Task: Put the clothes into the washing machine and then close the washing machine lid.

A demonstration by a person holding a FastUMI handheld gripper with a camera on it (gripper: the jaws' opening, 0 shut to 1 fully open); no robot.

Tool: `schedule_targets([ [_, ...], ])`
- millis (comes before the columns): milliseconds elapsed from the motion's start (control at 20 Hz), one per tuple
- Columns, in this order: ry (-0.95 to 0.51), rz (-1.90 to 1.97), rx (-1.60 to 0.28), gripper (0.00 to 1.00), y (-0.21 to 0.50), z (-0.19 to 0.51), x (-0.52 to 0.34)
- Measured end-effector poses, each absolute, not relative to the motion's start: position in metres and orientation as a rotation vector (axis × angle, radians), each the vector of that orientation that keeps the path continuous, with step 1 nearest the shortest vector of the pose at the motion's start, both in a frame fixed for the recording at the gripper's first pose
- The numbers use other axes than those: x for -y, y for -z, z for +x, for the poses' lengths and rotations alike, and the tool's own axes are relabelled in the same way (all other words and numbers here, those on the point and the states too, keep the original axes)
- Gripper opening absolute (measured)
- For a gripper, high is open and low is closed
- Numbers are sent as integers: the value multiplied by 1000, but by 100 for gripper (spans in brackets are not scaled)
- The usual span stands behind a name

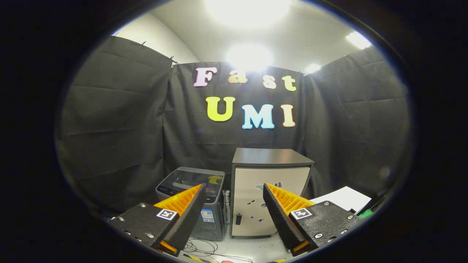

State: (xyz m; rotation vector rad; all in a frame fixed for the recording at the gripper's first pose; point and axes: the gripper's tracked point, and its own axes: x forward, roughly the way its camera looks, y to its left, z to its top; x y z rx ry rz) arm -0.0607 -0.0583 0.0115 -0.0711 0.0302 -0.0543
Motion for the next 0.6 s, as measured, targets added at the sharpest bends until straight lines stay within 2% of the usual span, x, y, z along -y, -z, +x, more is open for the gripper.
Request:
schedule_targets([
  [600,58,-122,-28,97,0,-97,69],
])
